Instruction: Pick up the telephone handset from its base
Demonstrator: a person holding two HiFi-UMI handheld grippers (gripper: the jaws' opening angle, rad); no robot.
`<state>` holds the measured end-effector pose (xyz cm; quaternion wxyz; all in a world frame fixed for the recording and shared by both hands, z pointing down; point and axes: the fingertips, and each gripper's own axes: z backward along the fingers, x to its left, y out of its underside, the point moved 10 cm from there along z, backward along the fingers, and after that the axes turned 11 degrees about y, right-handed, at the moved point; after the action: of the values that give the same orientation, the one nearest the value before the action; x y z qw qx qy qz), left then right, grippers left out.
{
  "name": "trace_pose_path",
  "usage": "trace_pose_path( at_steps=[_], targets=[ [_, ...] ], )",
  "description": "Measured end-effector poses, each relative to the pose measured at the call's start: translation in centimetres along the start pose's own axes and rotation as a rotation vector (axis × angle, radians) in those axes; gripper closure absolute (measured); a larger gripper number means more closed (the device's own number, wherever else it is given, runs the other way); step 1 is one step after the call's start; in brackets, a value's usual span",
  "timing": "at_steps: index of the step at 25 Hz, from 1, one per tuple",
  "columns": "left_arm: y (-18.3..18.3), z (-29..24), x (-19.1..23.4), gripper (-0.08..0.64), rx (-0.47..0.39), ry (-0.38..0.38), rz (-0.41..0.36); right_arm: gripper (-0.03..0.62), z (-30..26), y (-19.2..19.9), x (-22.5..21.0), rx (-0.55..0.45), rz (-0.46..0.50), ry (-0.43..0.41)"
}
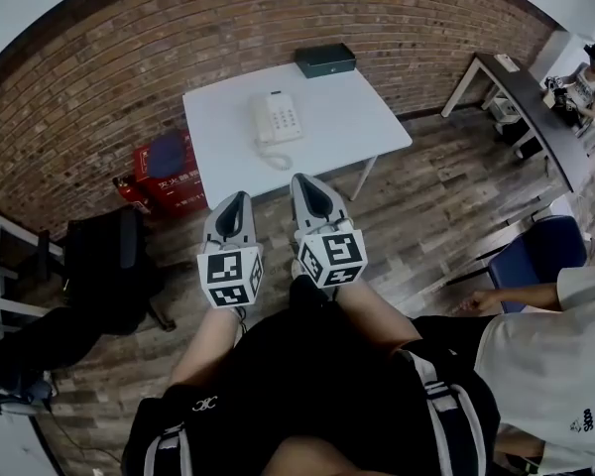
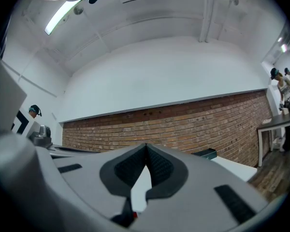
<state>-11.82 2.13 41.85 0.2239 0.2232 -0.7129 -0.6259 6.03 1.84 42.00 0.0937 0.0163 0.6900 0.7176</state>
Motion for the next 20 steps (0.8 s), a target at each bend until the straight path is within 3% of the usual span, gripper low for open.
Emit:
trace_pose_path(
  at_steps=[20],
  targets=[
    [-1.7,-15.4,7.3,0.557,0.06,-0.059,0.039,0.594,-17.3,1.1,-5.8,0.084,-0.014,-0.068]
  ],
)
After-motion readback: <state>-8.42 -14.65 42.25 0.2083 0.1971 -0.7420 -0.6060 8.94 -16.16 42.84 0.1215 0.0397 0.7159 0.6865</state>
